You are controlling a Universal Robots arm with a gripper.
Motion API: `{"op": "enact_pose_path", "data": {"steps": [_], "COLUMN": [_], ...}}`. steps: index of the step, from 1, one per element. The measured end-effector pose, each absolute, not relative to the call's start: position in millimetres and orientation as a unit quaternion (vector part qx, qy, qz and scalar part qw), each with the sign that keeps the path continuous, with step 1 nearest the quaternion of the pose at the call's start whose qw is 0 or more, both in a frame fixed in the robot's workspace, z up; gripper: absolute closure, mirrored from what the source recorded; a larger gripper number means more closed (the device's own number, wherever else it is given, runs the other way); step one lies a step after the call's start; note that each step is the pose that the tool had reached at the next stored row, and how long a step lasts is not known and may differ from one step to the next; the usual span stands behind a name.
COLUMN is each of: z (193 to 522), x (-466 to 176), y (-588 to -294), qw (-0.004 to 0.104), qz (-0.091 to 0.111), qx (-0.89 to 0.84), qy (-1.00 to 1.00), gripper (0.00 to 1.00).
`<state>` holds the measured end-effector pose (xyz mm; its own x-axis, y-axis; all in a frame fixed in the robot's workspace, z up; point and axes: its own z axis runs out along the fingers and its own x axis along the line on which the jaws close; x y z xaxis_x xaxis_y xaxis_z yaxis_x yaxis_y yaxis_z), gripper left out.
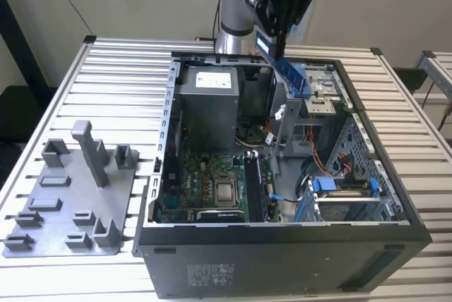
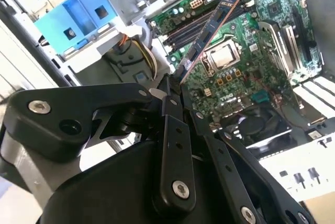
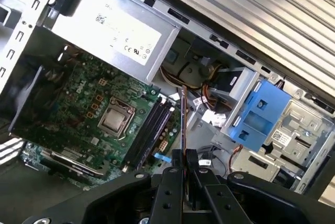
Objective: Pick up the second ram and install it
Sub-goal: 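Insert the second ram into the second slot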
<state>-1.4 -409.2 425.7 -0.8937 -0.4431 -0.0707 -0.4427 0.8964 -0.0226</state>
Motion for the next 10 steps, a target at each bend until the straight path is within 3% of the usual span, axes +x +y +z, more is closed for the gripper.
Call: {"op": "enact_pose_path", "data": {"steps": [10], "z": [419.9], "x": [-1.5], "y": [-409.3], "qw": [0.035], "qz": [-0.006], "qx": [-0.144], "qy": [0.989], "gripper": [0.86]}}
